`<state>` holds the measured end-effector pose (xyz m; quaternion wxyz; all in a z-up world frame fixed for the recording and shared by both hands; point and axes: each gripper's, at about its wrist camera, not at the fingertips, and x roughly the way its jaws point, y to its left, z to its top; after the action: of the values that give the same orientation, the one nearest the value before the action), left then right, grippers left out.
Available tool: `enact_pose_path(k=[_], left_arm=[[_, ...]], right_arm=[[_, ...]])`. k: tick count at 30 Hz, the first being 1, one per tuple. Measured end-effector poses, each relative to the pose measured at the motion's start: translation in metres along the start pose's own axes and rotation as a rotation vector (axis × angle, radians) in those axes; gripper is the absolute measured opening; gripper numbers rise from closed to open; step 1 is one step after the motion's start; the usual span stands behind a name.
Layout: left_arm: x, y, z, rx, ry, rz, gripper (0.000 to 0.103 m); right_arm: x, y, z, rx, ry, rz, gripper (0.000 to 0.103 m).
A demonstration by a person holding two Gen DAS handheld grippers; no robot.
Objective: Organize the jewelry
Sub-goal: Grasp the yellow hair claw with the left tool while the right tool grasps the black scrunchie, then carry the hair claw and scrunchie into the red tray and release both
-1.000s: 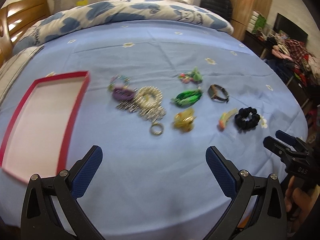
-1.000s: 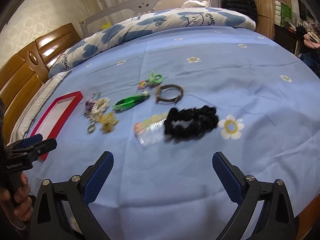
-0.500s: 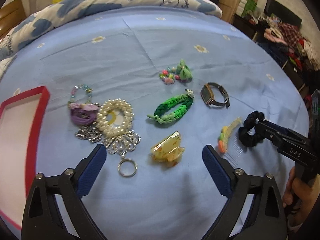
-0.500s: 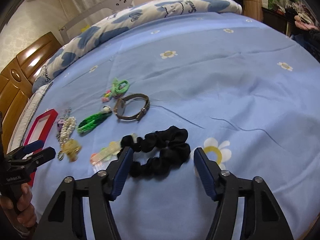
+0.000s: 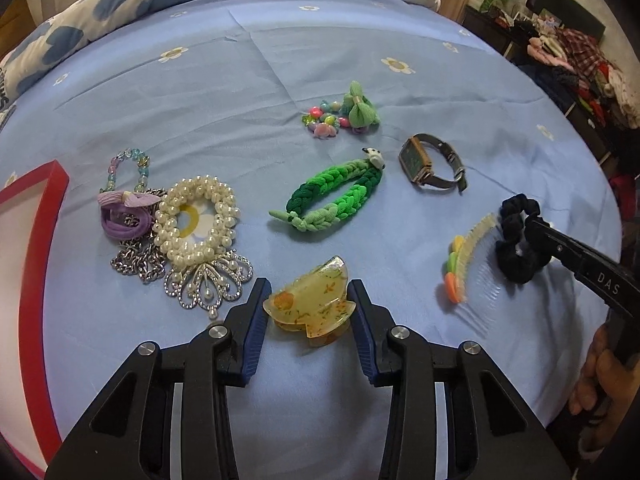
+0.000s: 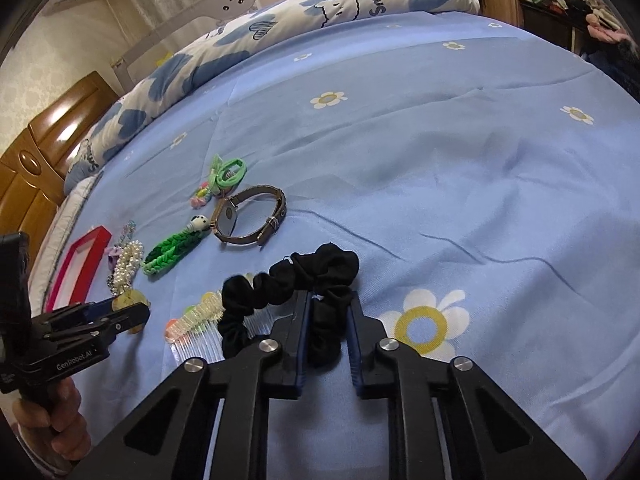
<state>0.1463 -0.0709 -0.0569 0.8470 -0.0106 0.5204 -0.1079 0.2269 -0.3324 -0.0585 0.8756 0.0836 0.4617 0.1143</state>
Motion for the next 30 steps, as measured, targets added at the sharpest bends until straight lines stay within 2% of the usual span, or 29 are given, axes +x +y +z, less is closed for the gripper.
enact_pose_path(k=[7, 12, 19, 30], left_arm=[[-0.034, 0.008, -0.005, -0.038, -0.052, -0.022, 0.037], [-0.061, 0.026, -0.011, -0.076, -0.095, -0.019, 0.037], [-0.093, 0.064, -0.031, -0.155, -0.142, 0.027, 0.037], [-0.129, 0.151, -0.073, -0.334, -0.173, 0.14, 0.037]], right_arm=[[-0.022, 0.008, 0.003, 0.013, -0.047, 0.044, 0.013], [-0.041, 0.032, 0.007, -0.014, -0.074, 0.108, 0.013], [-0.037, 0.085, 0.004, -0.083, -0.051, 0.215, 0.013], [-0.019, 0.186, -0.009, -0.215, 0.003, 0.394, 0.013]])
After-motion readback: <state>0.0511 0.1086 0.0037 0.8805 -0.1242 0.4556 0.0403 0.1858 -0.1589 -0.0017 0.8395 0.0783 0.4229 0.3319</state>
